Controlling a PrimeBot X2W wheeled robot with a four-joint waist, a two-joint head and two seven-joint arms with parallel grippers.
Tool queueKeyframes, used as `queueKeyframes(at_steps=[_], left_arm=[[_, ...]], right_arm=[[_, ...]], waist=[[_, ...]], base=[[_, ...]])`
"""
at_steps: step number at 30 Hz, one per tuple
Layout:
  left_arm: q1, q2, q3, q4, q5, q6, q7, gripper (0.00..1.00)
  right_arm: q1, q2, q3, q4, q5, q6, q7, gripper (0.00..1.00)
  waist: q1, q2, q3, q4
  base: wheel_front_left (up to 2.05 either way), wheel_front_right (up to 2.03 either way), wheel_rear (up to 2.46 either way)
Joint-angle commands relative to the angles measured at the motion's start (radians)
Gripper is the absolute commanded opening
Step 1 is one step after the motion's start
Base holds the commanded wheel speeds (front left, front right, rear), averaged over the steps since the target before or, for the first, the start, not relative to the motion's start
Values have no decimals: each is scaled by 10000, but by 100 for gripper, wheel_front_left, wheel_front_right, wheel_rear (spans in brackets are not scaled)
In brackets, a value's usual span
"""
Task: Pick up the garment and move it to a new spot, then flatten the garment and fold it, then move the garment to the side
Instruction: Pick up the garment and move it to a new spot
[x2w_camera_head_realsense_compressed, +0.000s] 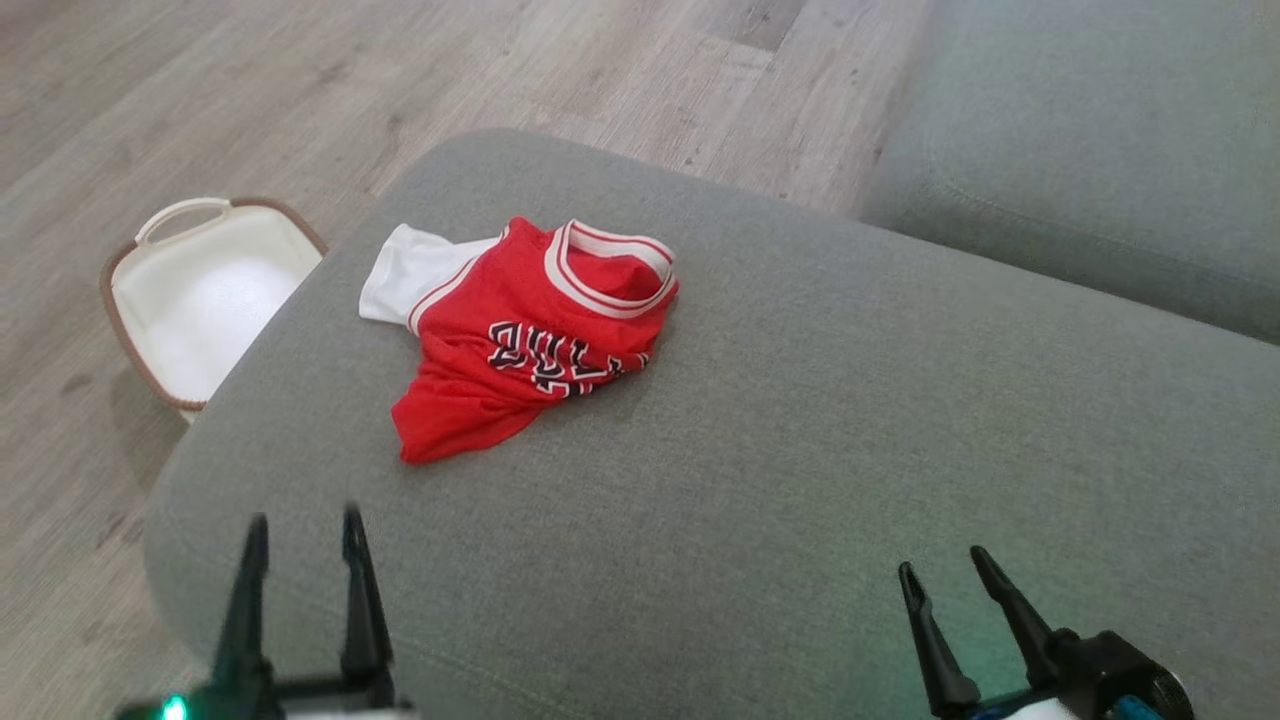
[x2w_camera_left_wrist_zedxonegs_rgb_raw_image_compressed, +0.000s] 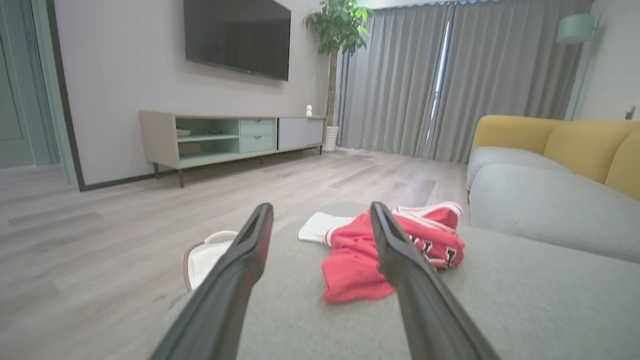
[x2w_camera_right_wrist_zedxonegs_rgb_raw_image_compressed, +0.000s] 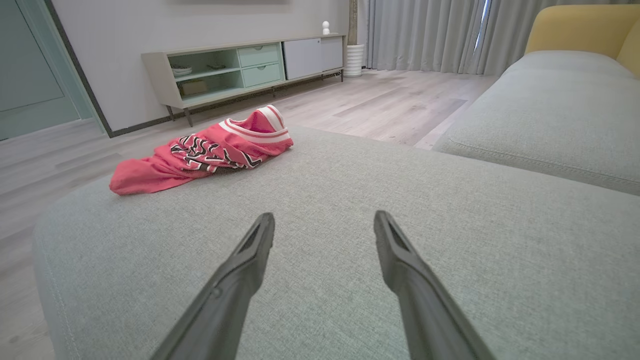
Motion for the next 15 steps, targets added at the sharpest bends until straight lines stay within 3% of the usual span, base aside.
queueKeyframes(at_steps=[1,8,15], left_arm=[[-1052,118,453,-446,103,-144,-95,100],[-3980,895,797,-105,173,-885,-95,100],[-7500,1387,804,1778,-185,-1501,820,100]], right_arm=[[-425,-274,196,-343,-96,67,-109,100],[-870,-1044,351,-585,-244,67,-109,100],[-1617,-2030,281,-1034,-319,67,-109,100]], waist=[[-1,0,123,90],[-1,0,1403,-356],[-1,0,2923,-1107]], base=[[0,0,0],[0,0,0],[0,0,0]])
